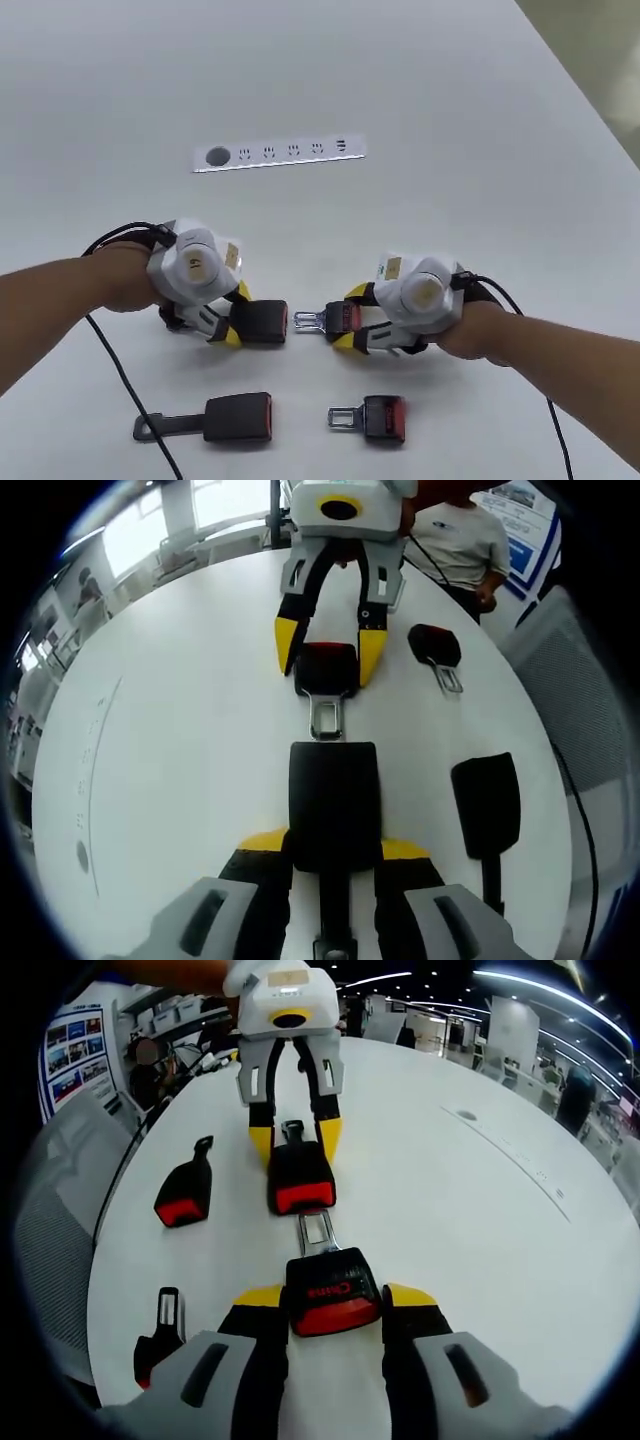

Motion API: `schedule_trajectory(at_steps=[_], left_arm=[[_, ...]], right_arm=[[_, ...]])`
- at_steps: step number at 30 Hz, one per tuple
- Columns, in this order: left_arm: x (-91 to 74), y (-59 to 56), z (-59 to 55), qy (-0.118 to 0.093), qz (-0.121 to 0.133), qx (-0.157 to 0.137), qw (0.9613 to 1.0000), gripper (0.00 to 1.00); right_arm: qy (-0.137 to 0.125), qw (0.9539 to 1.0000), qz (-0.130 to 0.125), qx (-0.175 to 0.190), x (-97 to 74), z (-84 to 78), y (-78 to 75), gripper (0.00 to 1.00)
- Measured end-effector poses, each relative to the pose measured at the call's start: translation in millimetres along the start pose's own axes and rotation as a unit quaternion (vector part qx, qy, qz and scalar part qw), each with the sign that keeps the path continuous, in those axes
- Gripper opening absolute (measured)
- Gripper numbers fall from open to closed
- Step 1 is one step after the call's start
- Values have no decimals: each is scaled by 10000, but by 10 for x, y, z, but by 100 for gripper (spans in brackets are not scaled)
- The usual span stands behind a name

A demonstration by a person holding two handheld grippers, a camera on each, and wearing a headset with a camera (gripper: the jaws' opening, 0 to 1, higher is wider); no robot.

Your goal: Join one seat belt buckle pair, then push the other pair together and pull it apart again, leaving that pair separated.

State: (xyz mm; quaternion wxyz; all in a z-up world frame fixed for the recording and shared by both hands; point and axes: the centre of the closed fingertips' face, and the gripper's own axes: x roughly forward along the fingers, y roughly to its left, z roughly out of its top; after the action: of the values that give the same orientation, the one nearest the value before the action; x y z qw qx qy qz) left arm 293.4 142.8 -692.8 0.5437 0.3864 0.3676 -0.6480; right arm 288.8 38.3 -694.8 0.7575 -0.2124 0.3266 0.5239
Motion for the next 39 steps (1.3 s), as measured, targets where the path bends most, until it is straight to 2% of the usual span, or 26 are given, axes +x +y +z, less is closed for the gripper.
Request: schedule_trajectory(at_steps=[6, 13, 20, 25, 27, 32, 37, 39], left_arm=[[12, 23, -23, 32, 13, -30, 10000, 32], [8, 28, 9, 56, 33, -30, 10000, 32], [9, 44, 6, 88, 43, -1, 10000, 32], [18, 45, 16, 227, 36, 53, 9997, 31], [17, 35, 23, 289, 23, 107, 9995, 31], [15, 36, 20, 254, 32, 73, 9996, 31], [20, 36, 31, 235, 75, 84, 9997, 31], [20, 24, 41, 204, 68, 22, 9998, 31]], right_arm=[[47, 9999, 27, -89, 57, 55, 32, 34], [-10, 9999, 78, -91, 120, 147, 62, 34], [-2, 10000, 73, -54, 104, 155, 56, 34], [-19, 10000, 50, -12, 114, 184, 70, 34], [23, 9999, 37, -107, 133, 202, 85, 34], [-5, 10000, 18, -38, 146, 206, 98, 33], [-56, 10000, -66, 26, 261, 299, 149, 33], [-182, 9998, -14, 38, 227, 321, 133, 33]])
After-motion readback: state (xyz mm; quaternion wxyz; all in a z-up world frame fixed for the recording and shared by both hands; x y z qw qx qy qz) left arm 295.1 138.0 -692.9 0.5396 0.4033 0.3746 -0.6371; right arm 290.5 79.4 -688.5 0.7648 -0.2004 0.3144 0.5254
